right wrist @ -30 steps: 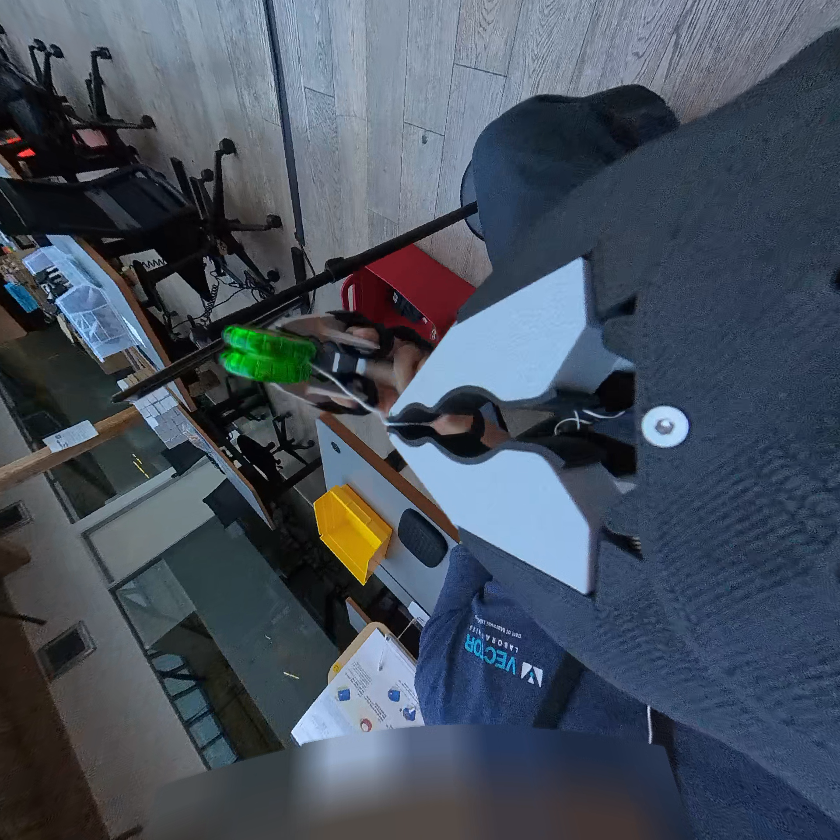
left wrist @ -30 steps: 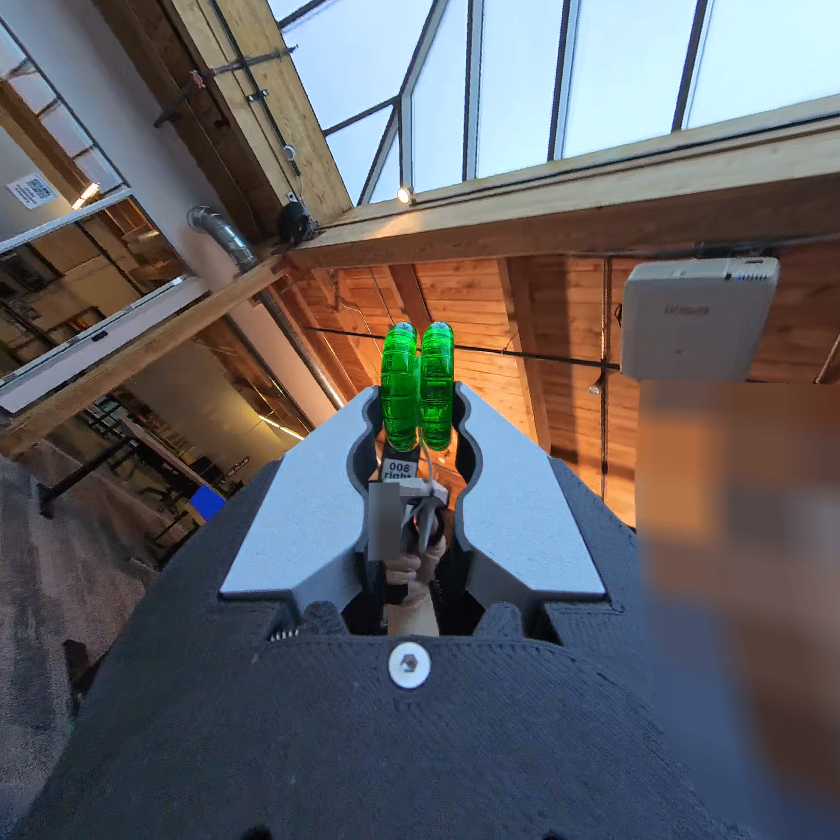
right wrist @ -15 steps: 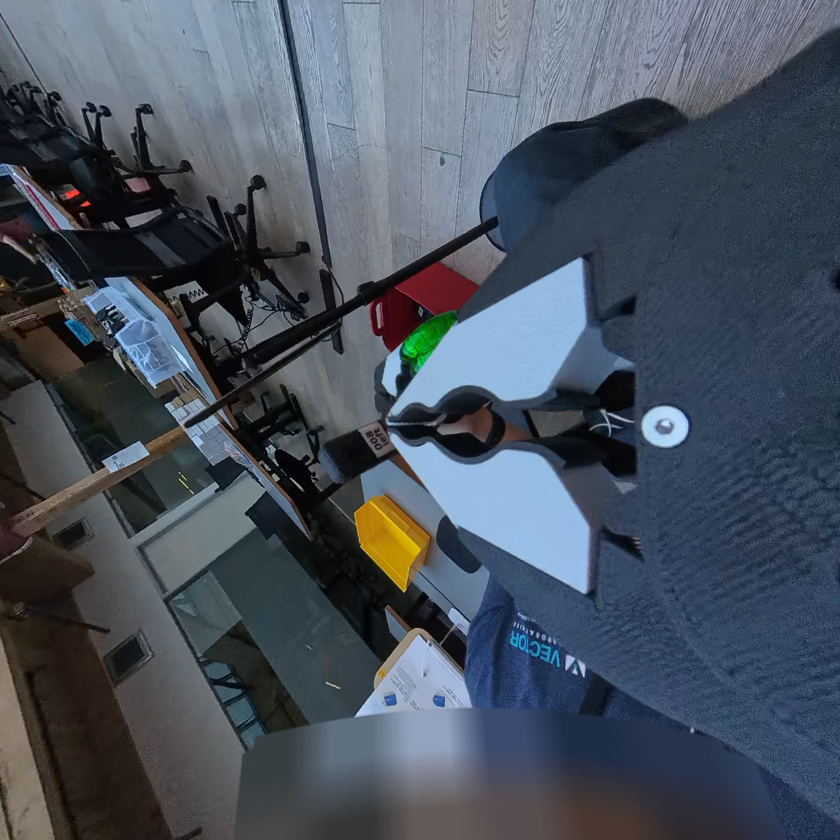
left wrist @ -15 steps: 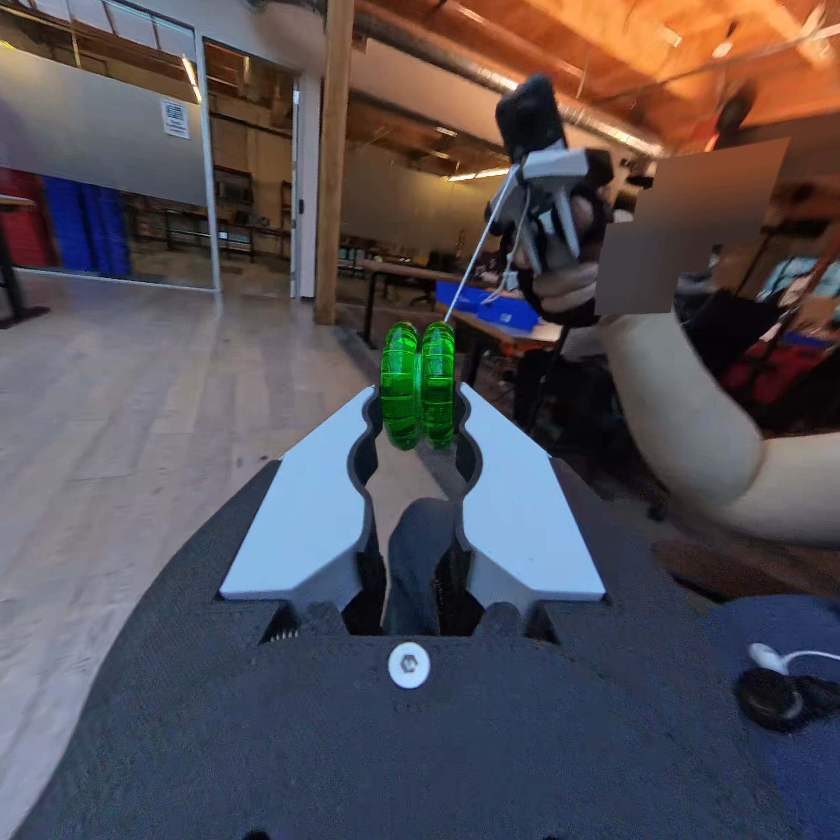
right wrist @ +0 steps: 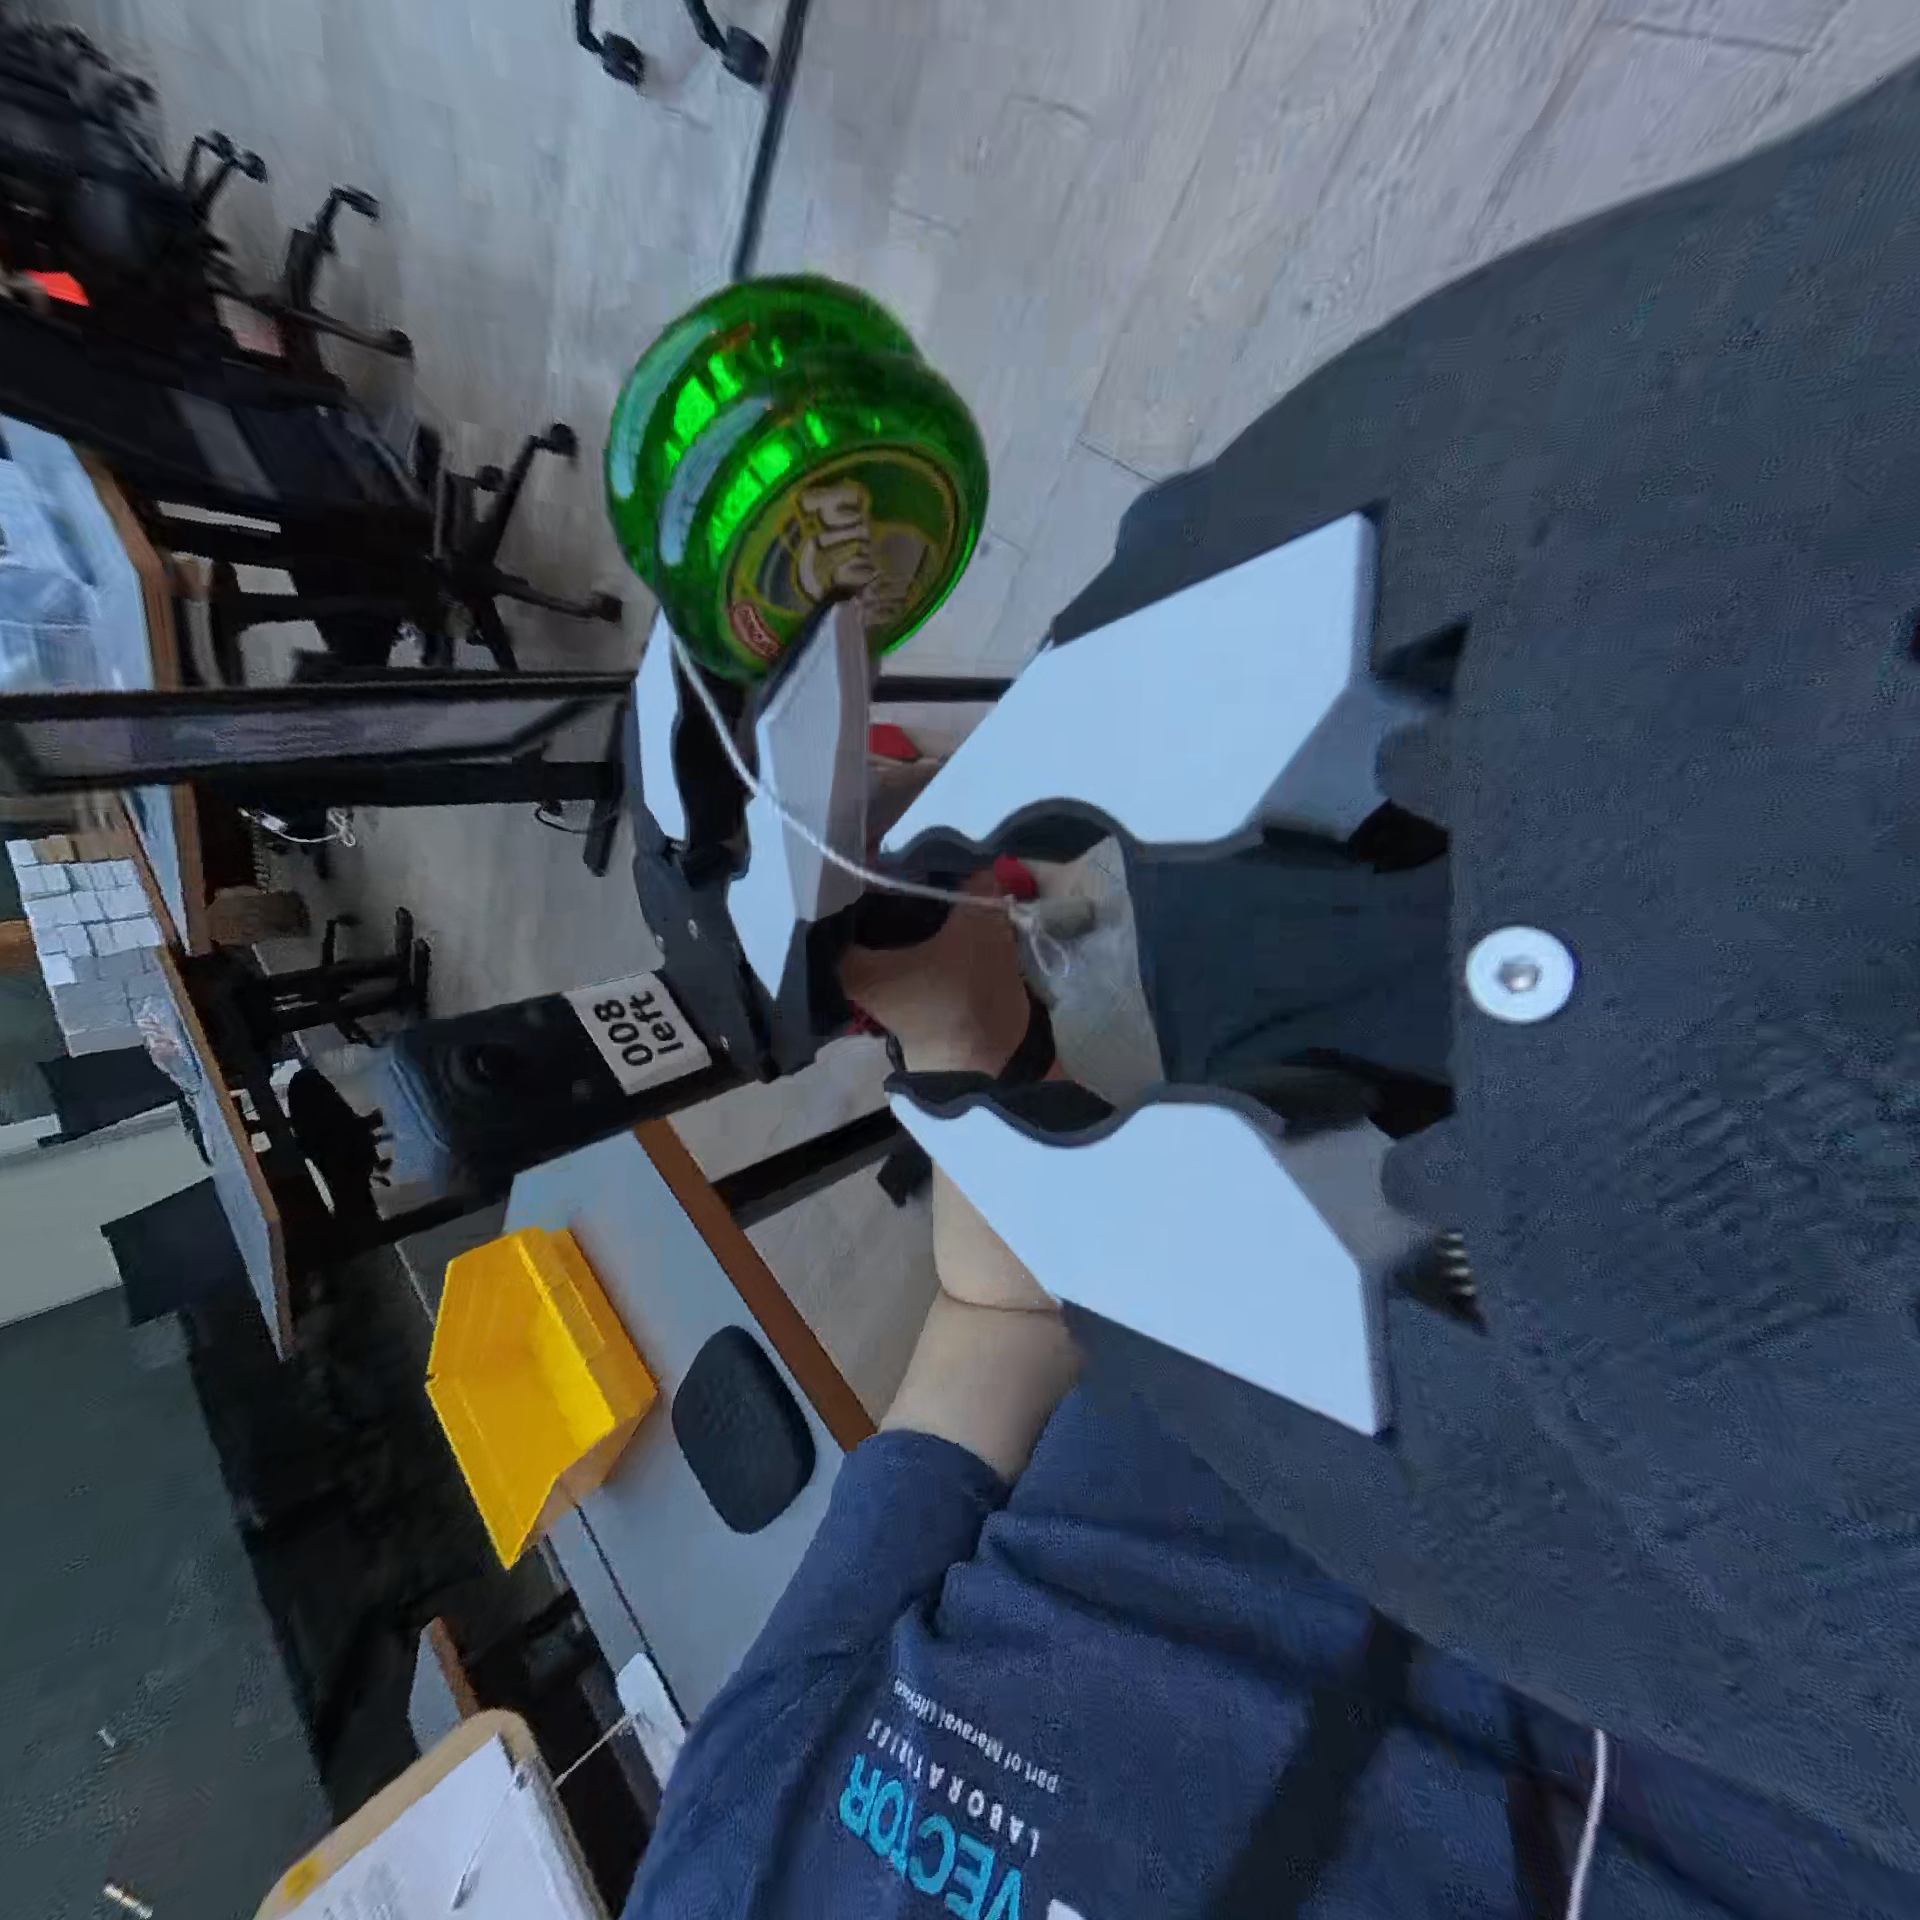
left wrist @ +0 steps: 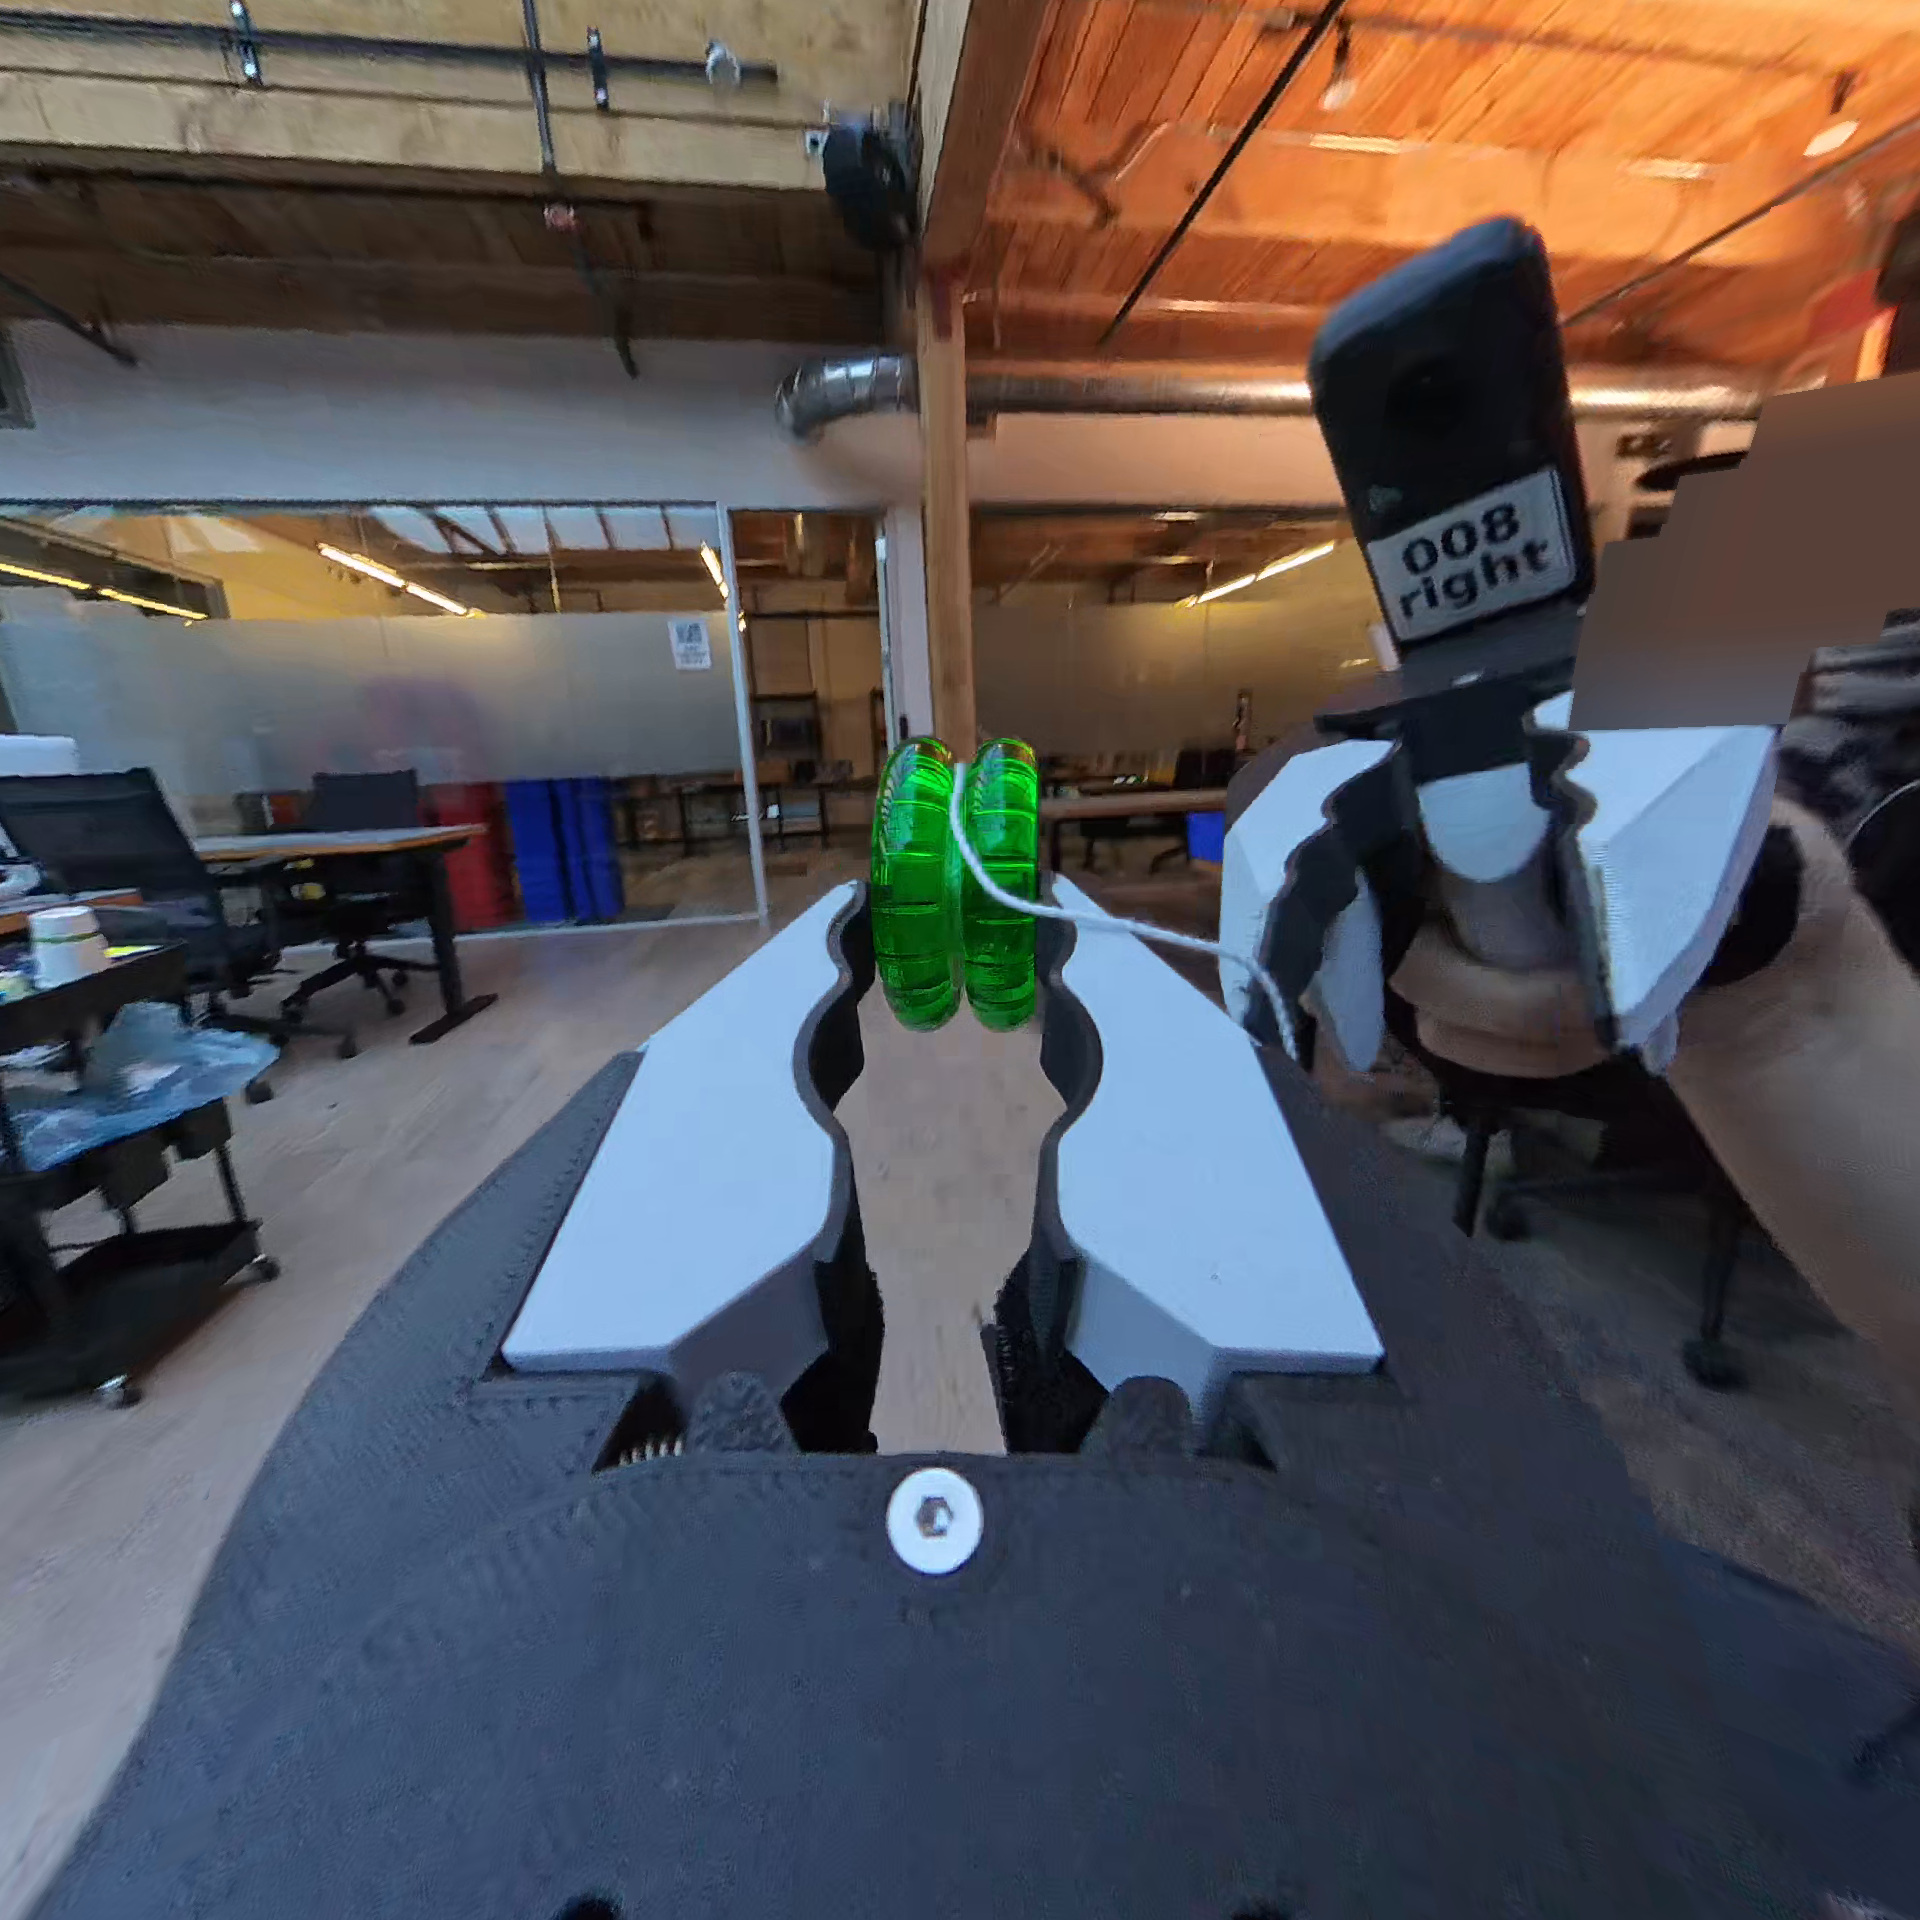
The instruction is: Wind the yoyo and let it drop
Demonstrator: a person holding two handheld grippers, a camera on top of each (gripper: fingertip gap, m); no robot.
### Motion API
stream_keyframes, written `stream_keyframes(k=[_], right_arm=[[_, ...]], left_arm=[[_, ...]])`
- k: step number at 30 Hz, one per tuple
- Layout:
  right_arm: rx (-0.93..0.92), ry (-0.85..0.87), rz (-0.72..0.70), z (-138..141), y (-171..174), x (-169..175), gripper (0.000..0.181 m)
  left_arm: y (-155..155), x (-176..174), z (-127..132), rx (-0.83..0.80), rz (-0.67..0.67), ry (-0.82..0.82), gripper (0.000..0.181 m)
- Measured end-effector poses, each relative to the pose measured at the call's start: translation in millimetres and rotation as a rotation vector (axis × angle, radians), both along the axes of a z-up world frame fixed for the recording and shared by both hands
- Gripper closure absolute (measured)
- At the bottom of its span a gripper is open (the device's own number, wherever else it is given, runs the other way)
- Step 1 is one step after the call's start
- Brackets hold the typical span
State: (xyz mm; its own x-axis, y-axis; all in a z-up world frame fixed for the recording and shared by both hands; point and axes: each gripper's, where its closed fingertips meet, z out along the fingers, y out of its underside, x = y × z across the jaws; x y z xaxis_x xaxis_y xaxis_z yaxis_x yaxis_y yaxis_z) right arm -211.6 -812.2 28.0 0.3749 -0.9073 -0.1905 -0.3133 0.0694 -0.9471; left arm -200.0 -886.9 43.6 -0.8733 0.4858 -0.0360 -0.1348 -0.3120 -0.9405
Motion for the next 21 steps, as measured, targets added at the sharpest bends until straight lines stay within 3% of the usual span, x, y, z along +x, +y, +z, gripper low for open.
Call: stream_keyframes(k=[4, 7, 13, 16, 21], right_arm=[[-0.111, -0.292, -0.201, 42, -43, -21, 0.141], [-0.003, -0.433, -0.338, 58, -83, -28, 0.116], [0.229, -0.425, -0.084, 44, -65, -20, 0.122], [0.303, -0.364, 0.052, 31, -53, -20, 0.152], [0.38, -0.285, 0.015, 9, -65, -17, 0.153]], left_arm=[[13, -11, 12, 0.01, -0.187, 0.123, 0.153], [24, -22, 23, 0.007, -0.338, 0.214, 0.153], [25, -34, 19, 0.083, -0.435, 0.217, 0.153], [22, -39, 14, 0.136, -0.454, 0.214, 0.153], [10, -35, -4, 0.216, -0.46, 0.241, 0.152]])
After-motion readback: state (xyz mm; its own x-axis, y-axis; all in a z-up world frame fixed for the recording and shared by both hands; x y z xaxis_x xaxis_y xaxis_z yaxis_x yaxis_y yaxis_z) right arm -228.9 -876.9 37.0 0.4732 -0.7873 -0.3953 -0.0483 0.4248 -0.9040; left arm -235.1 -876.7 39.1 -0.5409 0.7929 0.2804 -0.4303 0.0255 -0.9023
